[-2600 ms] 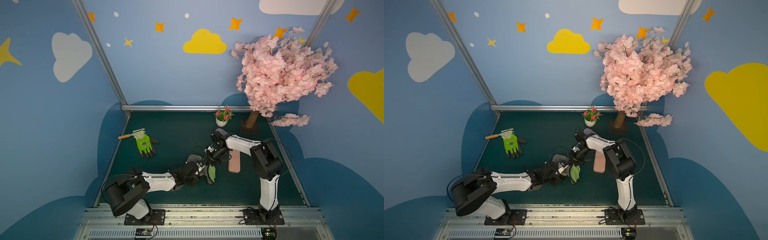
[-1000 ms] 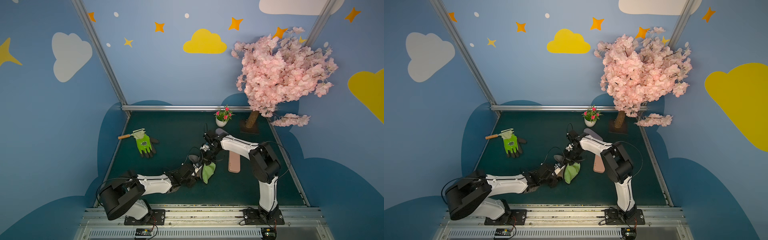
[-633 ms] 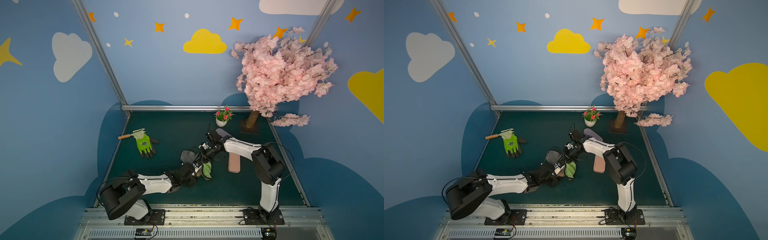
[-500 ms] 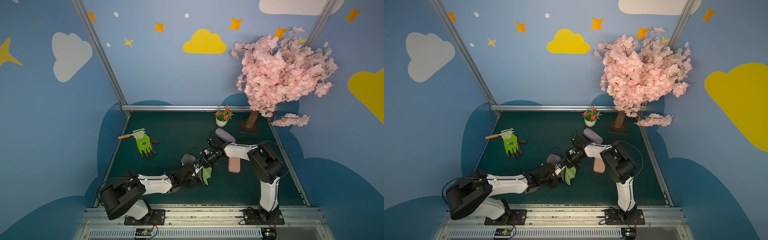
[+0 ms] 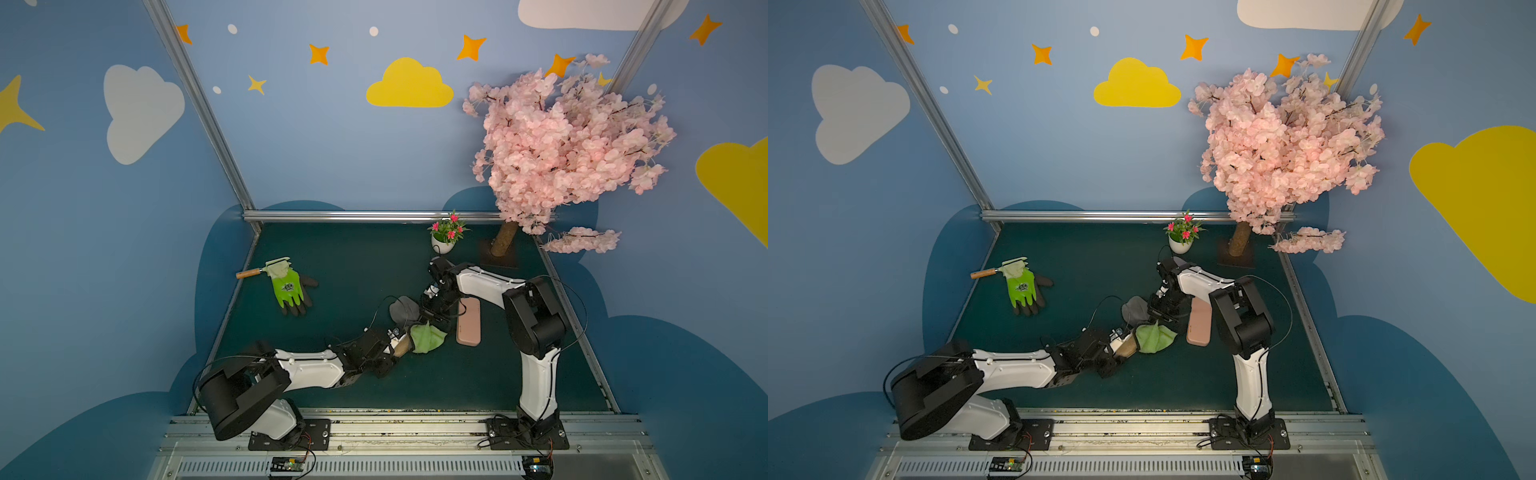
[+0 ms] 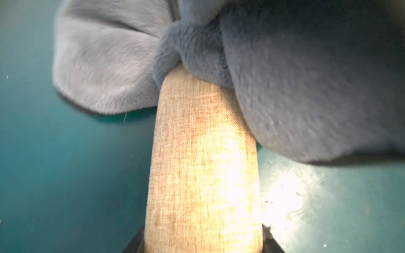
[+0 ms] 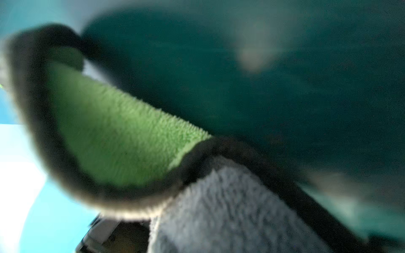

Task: Wipe the eyeglass case
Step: Wipe the dirt from the eyeglass case.

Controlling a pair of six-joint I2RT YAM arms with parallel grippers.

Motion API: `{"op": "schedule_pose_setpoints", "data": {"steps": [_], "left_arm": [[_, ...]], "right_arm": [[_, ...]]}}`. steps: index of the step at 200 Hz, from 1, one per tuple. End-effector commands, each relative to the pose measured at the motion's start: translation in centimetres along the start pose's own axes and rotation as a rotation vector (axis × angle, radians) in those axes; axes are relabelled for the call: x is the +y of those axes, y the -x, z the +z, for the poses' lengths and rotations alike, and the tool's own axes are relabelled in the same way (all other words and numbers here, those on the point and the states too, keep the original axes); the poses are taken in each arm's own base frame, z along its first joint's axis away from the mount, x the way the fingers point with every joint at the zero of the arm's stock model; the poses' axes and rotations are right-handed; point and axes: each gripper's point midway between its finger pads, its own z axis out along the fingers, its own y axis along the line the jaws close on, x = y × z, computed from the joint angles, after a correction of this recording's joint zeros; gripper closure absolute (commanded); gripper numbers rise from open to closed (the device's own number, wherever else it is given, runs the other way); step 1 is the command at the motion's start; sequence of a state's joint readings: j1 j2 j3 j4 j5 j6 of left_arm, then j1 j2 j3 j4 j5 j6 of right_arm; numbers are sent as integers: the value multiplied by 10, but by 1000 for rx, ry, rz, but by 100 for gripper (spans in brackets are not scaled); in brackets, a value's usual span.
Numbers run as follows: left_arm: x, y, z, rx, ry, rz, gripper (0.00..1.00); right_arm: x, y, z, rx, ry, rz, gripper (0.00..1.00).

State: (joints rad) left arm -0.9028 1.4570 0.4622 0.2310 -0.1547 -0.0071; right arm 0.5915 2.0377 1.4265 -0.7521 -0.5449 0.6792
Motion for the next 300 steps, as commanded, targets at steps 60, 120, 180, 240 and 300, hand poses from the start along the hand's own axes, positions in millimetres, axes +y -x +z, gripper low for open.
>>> {"op": "schedule_pose_setpoints", "data": {"steps": [60,120,180,240,300], "left_arm": [[16,4,-7,-37,80,-18,94],[22,21,-17,-60,167,94,94],[13,16,-1,-12,207,174,95],[21,14,-2,-15,258,129,97],[16,2,-4,40,184,3,97]], "right_arm": [[-18,-53,33,251,70,118,100],[-33,-31,-11,203,-463,-314,100],[49,-62,31,346,-223,-463,100],[13,-46,29,327,-82,-253,100],[-53,-23,-8,197,-122,-50,100]]}}
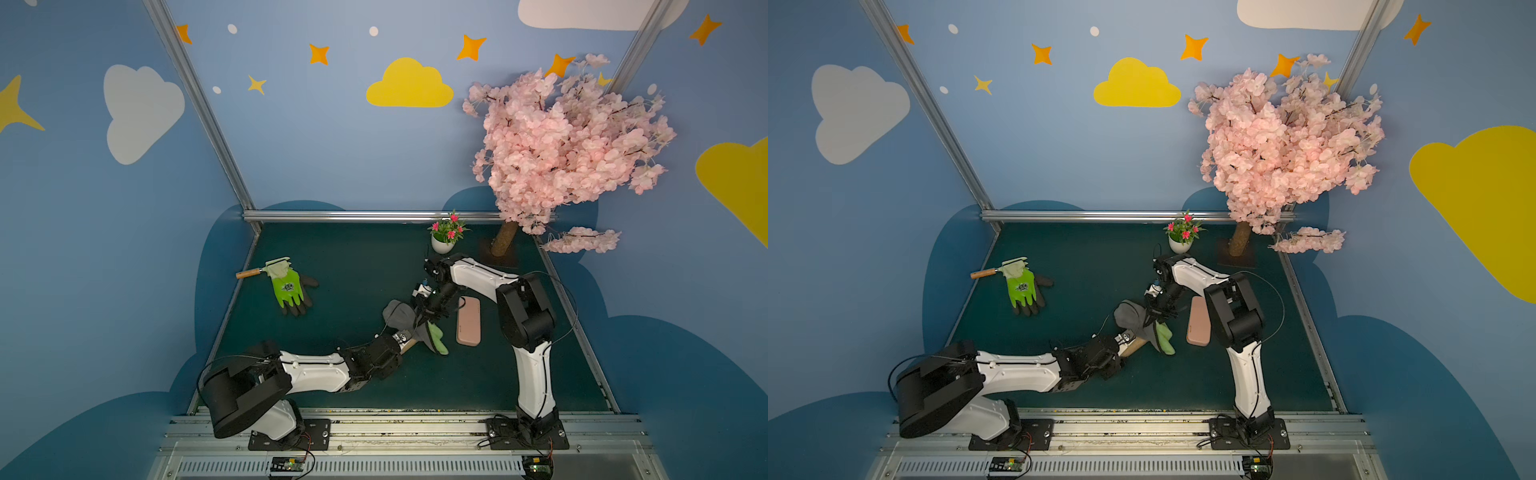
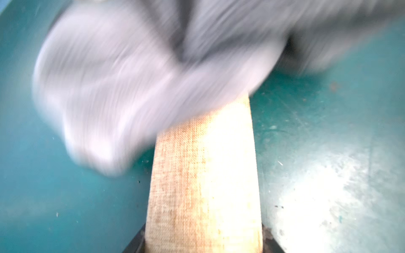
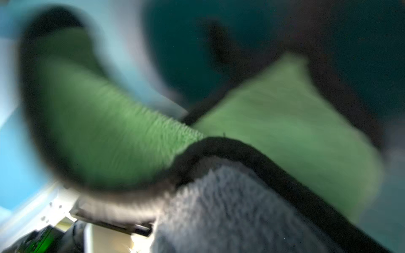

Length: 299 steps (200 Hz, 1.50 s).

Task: Wipe the eyeglass case
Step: Wipe the dirt from the eyeglass case.

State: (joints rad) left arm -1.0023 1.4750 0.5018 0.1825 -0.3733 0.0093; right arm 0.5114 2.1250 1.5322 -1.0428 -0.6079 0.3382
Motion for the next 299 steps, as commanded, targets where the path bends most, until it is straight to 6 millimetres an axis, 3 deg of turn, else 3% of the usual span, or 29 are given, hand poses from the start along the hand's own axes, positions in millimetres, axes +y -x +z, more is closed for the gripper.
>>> {"op": "schedule_pose_setpoints", "data": {"steps": [1,23,39,67,101,115,126,140,167,181,195,206,234,278,299], "left_arm": [[11,-5,1,38,26,-92,97],[8,-7,6,71,10,-108,97],[4,-5,7,66,-17,-105,97],[-3,-1,10,63,-56,-92,97],[-5,2,12,60,-86,-95,97],[-6,2,12,59,-96,-101,97],[-6,3,12,59,-100,-102,97],[-8,3,10,60,-116,-101,97],[-13,3,9,66,-144,-94,97],[-15,3,9,70,-158,-90,97],[-16,2,9,73,-165,-88,97],[-16,1,9,75,-165,-89,97],[-16,2,8,76,-167,-95,97],[-17,8,6,71,-218,-121,97],[-17,10,5,64,-243,-136,97]], "right_arm": [[-21,-12,10,20,-83,75,100],[-15,-24,25,24,-62,99,100],[0,-38,41,69,-12,83,100],[44,-59,65,127,65,-8,100],[110,-79,73,193,249,-117,100],[121,-82,74,204,263,-140,100],[115,-74,70,181,247,-123,100],[91,-55,63,131,213,-65,100],[9,-14,37,-8,-52,57,100],[-23,1,25,-52,-139,110,100],[-40,12,13,-102,-201,134,100],[-41,15,7,-128,-226,132,100],[0,-3,18,-79,-156,43,100],[94,-78,52,119,116,-122,100],[112,-90,53,144,165,-154,100]]}}
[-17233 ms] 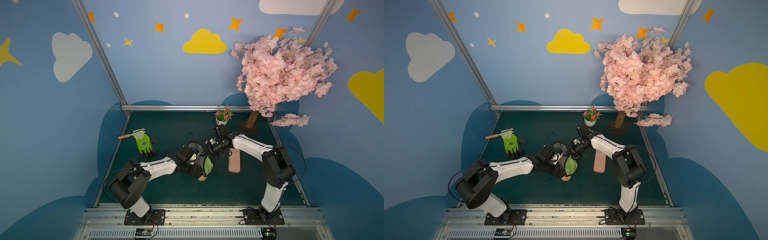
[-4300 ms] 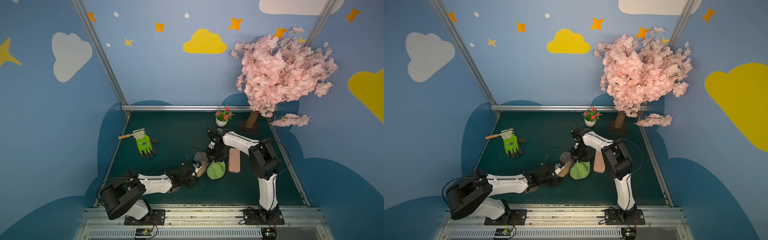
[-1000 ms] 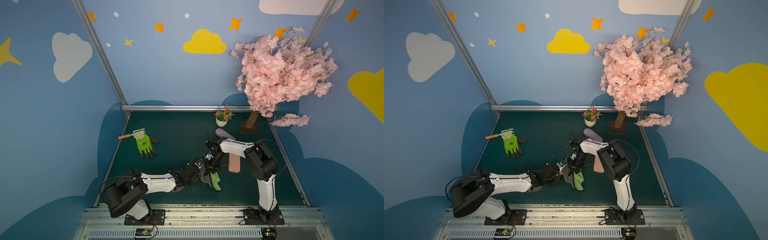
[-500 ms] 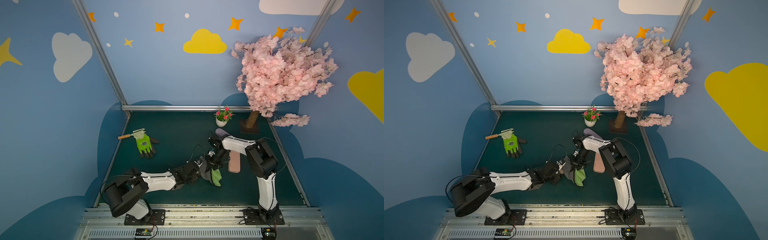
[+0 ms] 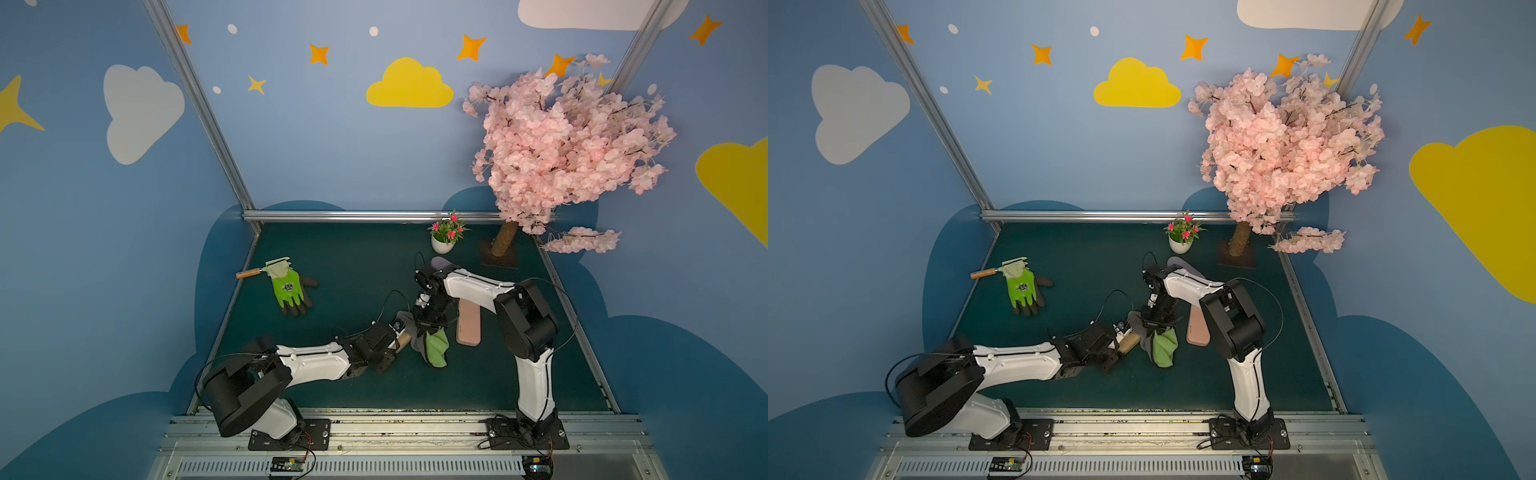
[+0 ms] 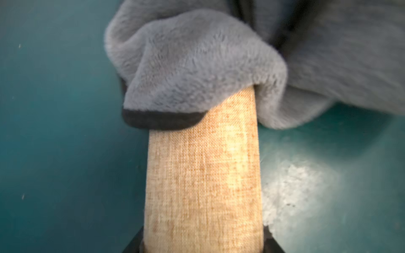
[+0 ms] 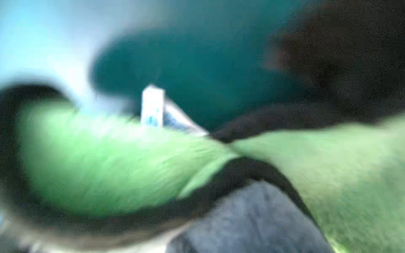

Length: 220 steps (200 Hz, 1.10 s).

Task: Wipe the eyeglass case
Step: Wipe the dirt from the eyeglass case.

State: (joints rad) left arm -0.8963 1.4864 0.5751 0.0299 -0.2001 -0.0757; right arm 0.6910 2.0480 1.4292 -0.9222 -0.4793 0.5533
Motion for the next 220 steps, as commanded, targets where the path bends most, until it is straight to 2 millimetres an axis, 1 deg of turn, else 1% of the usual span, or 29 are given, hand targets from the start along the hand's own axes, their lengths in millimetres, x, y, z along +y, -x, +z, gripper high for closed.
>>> {"op": "schedule_pose_setpoints", "data": {"steps": [1,12,29,34,48,63,69,77,88,98,113,140,149,151,158,168,174,188,204,220], "left_arm": [[-25,14,2,-34,-141,22,97],[-24,14,2,-34,-150,17,97],[-26,13,1,-29,-172,15,97],[-27,13,1,-26,-177,13,97],[-28,13,1,-22,-192,11,97],[-30,13,0,-19,-208,9,97],[-31,13,-1,-20,-214,8,97],[-32,14,-2,-22,-225,4,97],[-33,14,-4,-22,-245,-4,97],[-35,15,-6,-24,-272,-13,97],[-36,16,-10,-20,-308,-37,97],[-36,23,-16,-21,-364,-85,97],[-33,25,-17,-25,-363,-98,97],[-36,26,-18,-26,-384,-99,97],[-37,27,-20,-29,-399,-106,97],[-38,29,-21,-31,-414,-110,97],[-40,30,-22,-32,-424,-110,97],[-44,31,-26,-30,-458,-111,97],[-51,33,-30,-26,-506,-114,97],[-56,34,-35,-14,-556,-131,97]], "right_arm": [[93,-63,-1,178,308,-174,100],[89,-53,-4,159,309,-163,100],[76,-26,-10,115,308,-114,100],[69,-17,-12,95,293,-96,100],[35,9,-18,24,172,-32,100],[5,27,-26,-48,60,10,100],[-1,30,-28,-65,39,17,100],[-2,30,-29,-68,36,21,100],[3,26,-27,-58,52,17,100],[11,19,-23,-40,74,3,100],[37,1,-18,4,145,-36,100],[84,-41,-10,112,286,-106,100],[93,-48,-9,137,329,-111,100],[94,-50,-9,141,336,-113,100],[96,-49,-11,144,359,-109,100],[89,-40,-12,133,362,-85,100],[81,-30,-14,117,361,-65,100],[57,-2,-18,68,348,-5,100],[35,33,-23,20,353,61,100],[12,60,-27,-32,270,98,100]]}}
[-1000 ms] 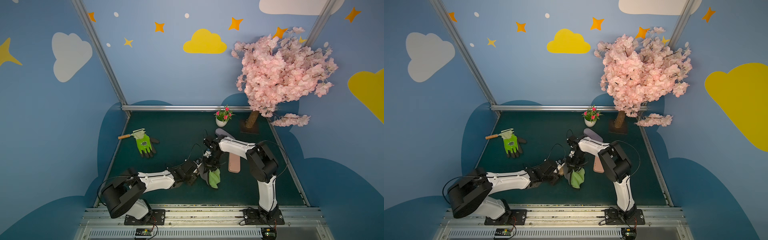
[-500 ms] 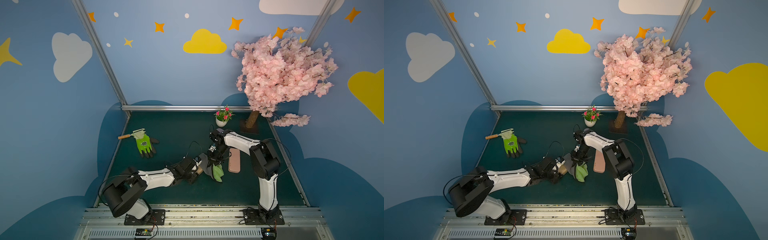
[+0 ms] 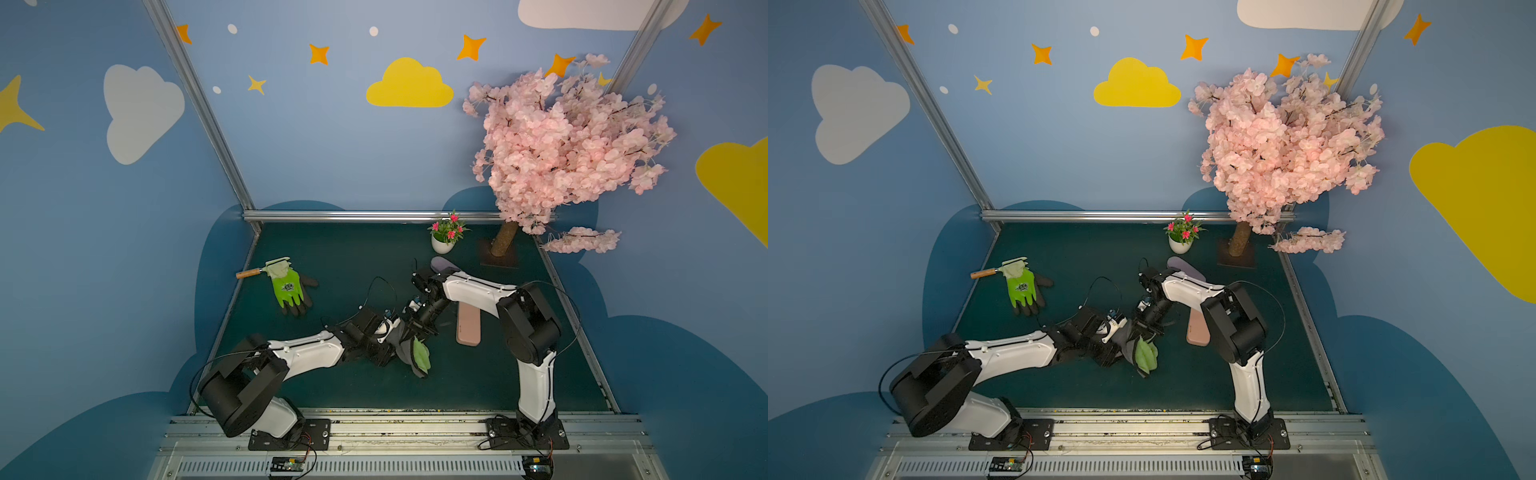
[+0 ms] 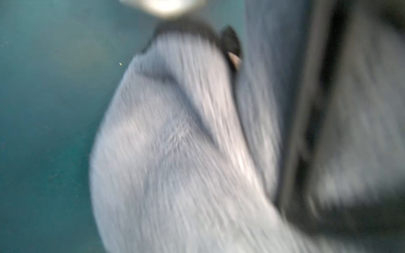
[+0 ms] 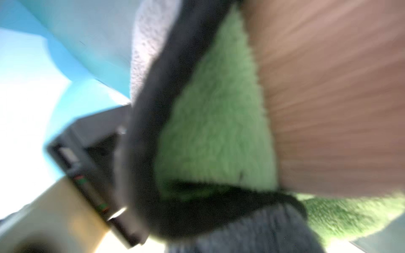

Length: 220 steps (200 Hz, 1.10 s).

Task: Wipe the eyeglass case
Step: Wipe the dirt from the eyeglass case.

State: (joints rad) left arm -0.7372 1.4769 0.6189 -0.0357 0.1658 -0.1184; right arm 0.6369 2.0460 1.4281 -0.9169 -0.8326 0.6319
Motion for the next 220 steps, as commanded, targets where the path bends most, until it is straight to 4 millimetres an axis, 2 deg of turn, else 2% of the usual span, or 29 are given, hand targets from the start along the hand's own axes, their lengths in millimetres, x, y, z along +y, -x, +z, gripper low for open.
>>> {"op": "schedule_pose_setpoints", "data": {"steps": [1,18,30,62,81,104,125,158,201,210,220], "left_arm": [[-57,16,-12,-14,-287,50,97],[-62,18,-17,-8,-336,16,97],[-62,18,-19,-9,-367,-17,97],[-59,25,-26,-23,-461,-125,97],[-49,24,-23,-14,-453,-173,97],[-35,20,-13,10,-413,-217,97],[-25,18,-10,9,-352,-212,97],[-19,26,-17,-44,-300,-183,97],[-9,30,-24,-110,-226,-152,97],[-7,33,-26,-127,-207,-143,97],[-3,33,-27,-134,-185,-141,97]], "right_arm": [[-15,78,-26,-196,-42,-43,100],[-31,97,-40,-268,-127,-12,100],[-38,104,-47,-305,-173,-3,100],[-46,103,-54,-329,-249,-11,100],[-29,90,-64,-350,-211,-59,100],[1,58,-68,-331,-162,-148,100],[20,25,-53,-260,-119,-187,100],[22,-18,-3,-115,-107,-187,100],[27,-46,30,-9,-38,-177,100],[20,-48,38,22,-47,-167,100],[0,-41,43,38,-89,-138,100]]}}
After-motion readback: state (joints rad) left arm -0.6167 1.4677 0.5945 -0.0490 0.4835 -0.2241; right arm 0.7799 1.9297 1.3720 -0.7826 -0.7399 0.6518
